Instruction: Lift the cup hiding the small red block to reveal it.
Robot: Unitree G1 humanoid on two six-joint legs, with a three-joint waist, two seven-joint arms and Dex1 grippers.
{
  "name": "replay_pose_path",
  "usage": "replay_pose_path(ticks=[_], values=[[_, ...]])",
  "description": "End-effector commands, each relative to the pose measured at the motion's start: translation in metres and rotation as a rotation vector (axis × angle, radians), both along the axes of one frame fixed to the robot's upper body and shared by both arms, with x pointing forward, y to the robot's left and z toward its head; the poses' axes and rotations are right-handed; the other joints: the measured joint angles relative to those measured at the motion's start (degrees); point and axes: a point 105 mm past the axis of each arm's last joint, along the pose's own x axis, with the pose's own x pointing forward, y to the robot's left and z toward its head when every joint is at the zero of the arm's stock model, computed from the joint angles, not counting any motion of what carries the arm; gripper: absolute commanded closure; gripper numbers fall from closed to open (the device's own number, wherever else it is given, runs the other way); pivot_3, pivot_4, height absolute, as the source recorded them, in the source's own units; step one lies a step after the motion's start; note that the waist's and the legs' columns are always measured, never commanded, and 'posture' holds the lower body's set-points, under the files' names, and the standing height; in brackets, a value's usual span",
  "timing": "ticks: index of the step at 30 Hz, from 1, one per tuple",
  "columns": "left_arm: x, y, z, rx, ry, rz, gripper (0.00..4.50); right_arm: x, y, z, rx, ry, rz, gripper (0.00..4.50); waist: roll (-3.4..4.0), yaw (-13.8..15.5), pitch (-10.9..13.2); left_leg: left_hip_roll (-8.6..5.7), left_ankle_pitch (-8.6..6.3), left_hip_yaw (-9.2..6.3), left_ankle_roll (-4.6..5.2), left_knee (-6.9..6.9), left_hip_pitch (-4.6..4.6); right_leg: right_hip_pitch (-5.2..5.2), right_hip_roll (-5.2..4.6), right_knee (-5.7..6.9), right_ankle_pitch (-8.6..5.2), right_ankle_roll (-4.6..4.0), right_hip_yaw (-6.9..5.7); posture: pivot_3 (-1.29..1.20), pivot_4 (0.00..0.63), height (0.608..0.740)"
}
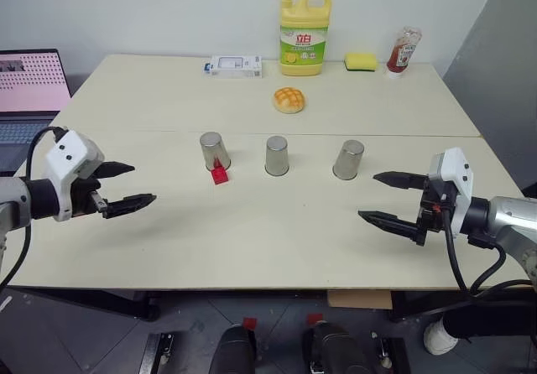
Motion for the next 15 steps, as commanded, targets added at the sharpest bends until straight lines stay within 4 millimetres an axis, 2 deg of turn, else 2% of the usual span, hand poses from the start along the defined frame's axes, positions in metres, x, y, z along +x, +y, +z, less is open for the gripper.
replay_pose_path(ticks=[1, 15], values=[[-0.0021, -0.0055, 0.0169, -0.023, -0.056, -0.032, 0.06, -0.0023, 0.0016, 0.0079, 0.003, -0.041, 0.014, 0.0, 0.0, 0.0, 0.0, 0.0, 0.0, 0.0, 0.0, 0.0, 0.0, 0.0, 0.0, 0.0, 0.0, 0.0, 0.0, 0.0, 0.15, 0.74], [-0.0028, -0.0073, 0.0132, -0.016, -0.042, -0.034, 0.06, -0.0017, 0.0057, 0.0121, 0.002, -0.038, 0.023, 0.0, 0.0, 0.0, 0.0, 0.0, 0.0, 0.0, 0.0, 0.0, 0.0, 0.0, 0.0, 0.0, 0.0, 0.0, -0.01, 0.0, 0.15, 0.74]])
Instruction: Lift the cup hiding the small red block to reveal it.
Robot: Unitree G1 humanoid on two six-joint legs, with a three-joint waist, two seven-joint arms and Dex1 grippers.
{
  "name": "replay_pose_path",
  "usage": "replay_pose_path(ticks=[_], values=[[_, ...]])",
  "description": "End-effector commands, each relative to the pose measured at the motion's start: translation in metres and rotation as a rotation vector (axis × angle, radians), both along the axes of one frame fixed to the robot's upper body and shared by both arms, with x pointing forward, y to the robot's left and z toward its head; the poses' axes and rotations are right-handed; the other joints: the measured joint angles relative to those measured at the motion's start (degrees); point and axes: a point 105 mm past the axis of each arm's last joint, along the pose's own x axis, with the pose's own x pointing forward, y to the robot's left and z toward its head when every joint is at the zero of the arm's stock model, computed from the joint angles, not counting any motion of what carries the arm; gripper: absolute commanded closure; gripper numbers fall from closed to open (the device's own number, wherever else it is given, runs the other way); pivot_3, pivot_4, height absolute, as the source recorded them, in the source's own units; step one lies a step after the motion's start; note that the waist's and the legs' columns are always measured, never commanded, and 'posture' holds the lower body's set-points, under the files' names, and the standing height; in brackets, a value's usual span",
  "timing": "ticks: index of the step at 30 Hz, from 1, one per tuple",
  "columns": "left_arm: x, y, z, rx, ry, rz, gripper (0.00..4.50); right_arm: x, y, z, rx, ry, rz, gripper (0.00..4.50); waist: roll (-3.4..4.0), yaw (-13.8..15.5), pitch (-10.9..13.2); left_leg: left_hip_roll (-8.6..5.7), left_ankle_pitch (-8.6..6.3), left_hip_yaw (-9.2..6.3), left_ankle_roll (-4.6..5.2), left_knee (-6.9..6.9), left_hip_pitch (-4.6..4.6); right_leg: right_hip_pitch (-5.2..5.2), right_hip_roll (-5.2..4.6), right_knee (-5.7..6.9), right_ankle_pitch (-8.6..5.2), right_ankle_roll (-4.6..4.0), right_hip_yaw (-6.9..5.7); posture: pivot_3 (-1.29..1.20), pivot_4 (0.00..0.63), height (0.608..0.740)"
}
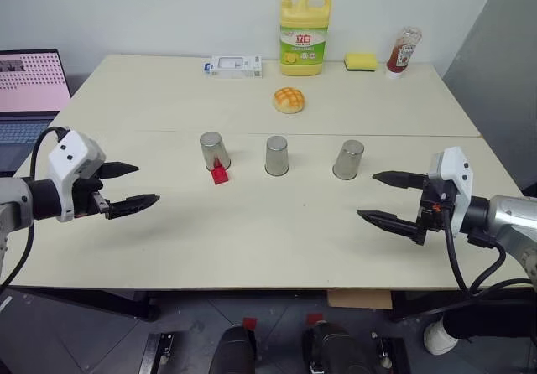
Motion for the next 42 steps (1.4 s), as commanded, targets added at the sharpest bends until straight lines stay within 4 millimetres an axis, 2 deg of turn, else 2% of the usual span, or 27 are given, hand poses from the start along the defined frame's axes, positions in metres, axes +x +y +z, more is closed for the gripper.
replay_pose_path(ticks=[1, 42], values=[[-0.0013, -0.0021, 0.0132, 0.004, -0.044, -0.012, 0.06, -0.0024, 0.0038, 0.0113, 0.004, -0.041, 0.02, 0.0, 0.0, 0.0, 0.0, 0.0, 0.0, 0.0, 0.0, 0.0, 0.0, 0.0, 0.0, 0.0, 0.0, 0.0, 0.0, 0.0, 0.15, 0.74], [0.0003, 0.0003, 0.011, 0.006, -0.038, 0.0, 0.06, -0.0026, 0.0045, 0.0119, 0.004, -0.043, 0.016, 0.0, 0.0, 0.0, 0.0, 0.0, 0.0, 0.0, 0.0, 0.0, 0.0, 0.0, 0.0, 0.01, 0.0, 0.0, 0.0, 0.0, 0.15, 0.74]])
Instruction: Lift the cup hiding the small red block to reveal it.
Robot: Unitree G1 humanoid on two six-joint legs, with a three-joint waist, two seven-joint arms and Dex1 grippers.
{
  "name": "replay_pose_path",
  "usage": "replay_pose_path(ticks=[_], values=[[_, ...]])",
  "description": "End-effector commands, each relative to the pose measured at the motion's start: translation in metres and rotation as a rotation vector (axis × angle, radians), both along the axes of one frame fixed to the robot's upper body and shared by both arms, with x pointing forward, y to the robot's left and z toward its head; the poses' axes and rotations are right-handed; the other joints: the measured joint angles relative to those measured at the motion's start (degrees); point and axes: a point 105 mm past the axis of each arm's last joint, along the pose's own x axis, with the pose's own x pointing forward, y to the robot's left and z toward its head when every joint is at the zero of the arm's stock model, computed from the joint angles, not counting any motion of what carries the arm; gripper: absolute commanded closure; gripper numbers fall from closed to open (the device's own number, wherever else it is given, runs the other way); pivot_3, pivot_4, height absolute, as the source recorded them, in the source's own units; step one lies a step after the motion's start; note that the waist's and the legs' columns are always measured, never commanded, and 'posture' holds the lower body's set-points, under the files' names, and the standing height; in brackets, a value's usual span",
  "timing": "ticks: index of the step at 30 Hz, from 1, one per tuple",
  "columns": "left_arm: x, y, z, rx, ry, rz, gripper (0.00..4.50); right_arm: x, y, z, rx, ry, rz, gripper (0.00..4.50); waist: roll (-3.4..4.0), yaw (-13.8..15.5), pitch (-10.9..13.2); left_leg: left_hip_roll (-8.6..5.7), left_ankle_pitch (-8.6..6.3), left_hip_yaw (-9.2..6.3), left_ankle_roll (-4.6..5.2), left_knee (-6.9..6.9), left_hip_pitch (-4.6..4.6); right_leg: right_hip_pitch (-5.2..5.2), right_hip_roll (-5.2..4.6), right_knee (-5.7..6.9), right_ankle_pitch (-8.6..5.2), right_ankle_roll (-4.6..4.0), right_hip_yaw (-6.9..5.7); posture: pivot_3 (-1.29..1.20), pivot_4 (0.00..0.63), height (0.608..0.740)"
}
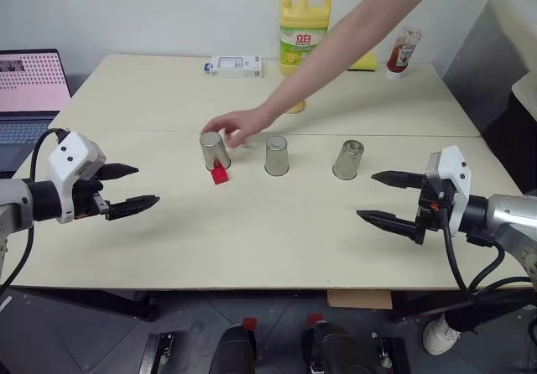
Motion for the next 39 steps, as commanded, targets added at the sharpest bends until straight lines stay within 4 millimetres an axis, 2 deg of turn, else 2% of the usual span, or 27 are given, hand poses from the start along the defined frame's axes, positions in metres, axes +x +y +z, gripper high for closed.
replay_pose_path(ticks=[1, 24, 39], values=[[0.0003, -0.0002, 0.0114, 0.009, -0.039, -0.005, 0.06, -0.0034, 0.0043, 0.0111, 0.007, -0.047, 0.019, 0.0, 0.0, 0.0, 0.0, 0.0, 0.0, 0.0, 0.0, 0.0, 0.0, 0.0, 0.0, 0.0, 0.0, 0.0, 0.01, 0.0, 0.15, 0.74], [0.0013, -0.0001, 0.0102, 0.012, -0.036, -0.009, 0.06, -0.0037, 0.0043, 0.0099, 0.006, -0.043, 0.013, 0.0, 0.0, 0.0, 0.0, 0.0, 0.0, 0.0, 0.0, 0.0, 0.0, 0.0, 0.0, 0.0, 0.0, 0.0, 0.01, 0.0, 0.15, 0.74], [0.0038, -0.0071, 0.0111, 0.003, -0.041, -0.035, 0.06, -0.0049, 0.0057, 0.0087, 0.015, -0.04, 0.008, 0.0, 0.0, 0.0, 0.0, 0.0, 0.0, 0.0, 0.0, 0.0, 0.0, 0.0, 0.0, 0.0, 0.0, 0.0, 0.0, 0.0, 0.15, 0.74]])
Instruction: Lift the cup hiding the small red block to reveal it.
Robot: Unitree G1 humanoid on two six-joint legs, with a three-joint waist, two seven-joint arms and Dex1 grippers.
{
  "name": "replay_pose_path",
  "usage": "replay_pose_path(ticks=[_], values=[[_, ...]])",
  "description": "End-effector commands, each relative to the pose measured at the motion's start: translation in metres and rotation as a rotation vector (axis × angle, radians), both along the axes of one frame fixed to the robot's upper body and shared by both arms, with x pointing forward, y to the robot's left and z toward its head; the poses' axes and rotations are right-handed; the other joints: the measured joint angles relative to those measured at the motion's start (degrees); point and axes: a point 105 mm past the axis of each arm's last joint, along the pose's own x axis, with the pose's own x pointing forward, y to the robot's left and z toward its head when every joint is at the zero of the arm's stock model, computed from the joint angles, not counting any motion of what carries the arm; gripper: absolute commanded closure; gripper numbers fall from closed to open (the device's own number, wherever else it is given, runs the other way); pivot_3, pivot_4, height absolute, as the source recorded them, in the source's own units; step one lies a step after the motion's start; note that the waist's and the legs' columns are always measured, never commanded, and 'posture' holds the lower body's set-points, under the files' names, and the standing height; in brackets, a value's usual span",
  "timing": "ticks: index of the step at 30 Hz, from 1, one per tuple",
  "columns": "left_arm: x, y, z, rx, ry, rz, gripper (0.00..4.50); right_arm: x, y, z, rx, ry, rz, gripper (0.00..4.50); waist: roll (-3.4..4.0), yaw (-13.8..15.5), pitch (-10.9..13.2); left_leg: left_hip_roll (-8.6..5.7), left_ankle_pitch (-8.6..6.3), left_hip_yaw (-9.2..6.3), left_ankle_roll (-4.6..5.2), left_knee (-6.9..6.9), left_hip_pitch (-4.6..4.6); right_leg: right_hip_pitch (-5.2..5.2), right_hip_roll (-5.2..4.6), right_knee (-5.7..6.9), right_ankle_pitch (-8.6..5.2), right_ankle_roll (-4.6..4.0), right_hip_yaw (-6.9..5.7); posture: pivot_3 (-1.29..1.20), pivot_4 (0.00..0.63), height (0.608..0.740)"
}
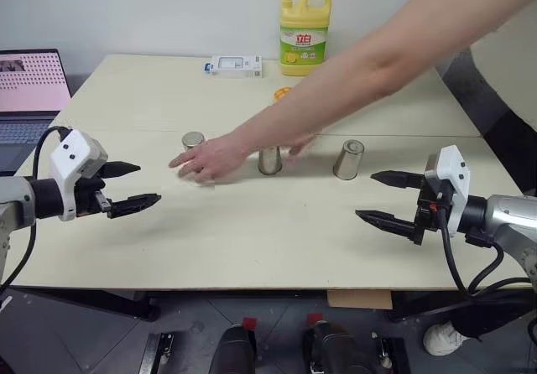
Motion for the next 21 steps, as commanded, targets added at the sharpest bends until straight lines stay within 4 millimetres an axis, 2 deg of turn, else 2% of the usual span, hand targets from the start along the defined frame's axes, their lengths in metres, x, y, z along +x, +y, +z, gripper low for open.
replay_pose_path(ticks=[1, 5, 8, 11, 15, 21], values=[[0.001, -0.003, 0.011, 0.006, -0.037, -0.02, 0.06, -0.004, 0.003, 0.009, 0.014, -0.035, 0.014, 0.0, 0.0, 0.0, 0.0, 0.0, 0.0, 0.0, 0.0, 0.0, 0.0, 0.0, 0.0, 0.0, 0.0, 0.0, 0.0, 0.0, 0.15, 0.74], [0.001, -0.006, 0.011, 0.006, -0.038, -0.028, 0.06, -0.001, 0.014, 0.01, 0.044, -0.031, 0.036, 0.0, 0.0, 0.0, 0.0, 0.0, 0.0, 0.0, 0.0, 0.0, 0.0, 0.0, 0.0, 0.0, 0.0, 0.0, 0.0, 0.0, 0.15, 0.74], [0.002, -0.008, 0.011, 0.005, -0.04, -0.037, 0.06, 0.004, 0.031, 0.015, 0.075, -0.044, 0.069, 0.0, 0.0, -0.1, 0.0, 0.0, 0.0, 0.0, 0.0, 0.01, 0.01, 0.0, 0.0, 0.03, 0.0, 0.0, 0.01, 0.0, 0.15, 0.74], [0.003, -0.012, 0.011, 0.005, -0.042, -0.049, 0.06, 0.018, 0.051, 0.018, 0.085, -0.06, 0.08, 0.0, 0.0, -0.4, 0.0, 0.01, 0.0, 0.01, 0.0, 0.02, 0.04, 0.0, 0.01, 0.06, 0.0, 0.0, 0.02, 0.0, 0.15, 0.74], [0.004, -0.017, 0.011, 0.011, -0.044, -0.069, 0.06, 0.051, 0.087, 0.025, 0.051, -0.118, 0.037, 0.0, 0.03, -0.3, 0.0, 0.01, 0.01, 0.02, 0.0, 0.03, -0.01, -0.11, 0.06, 0.14, 0.01, -0.01, 0.04, 0.0, 0.15, 0.74], [0.005, -0.027, 0.015, 0.006, -0.056, -0.101, 0.06, 0.106, 0.127, 0.039, 0.045, -0.124, -0.078, 0.0, 0.02, -0.2, 0.0, 0.01, 0.01, 0.06, 0.0, 0.02, -0.14, -0.29, 0.07, 0.19, 0.04, -0.07, 0.06, 0.0, 0.15, 0.74]])
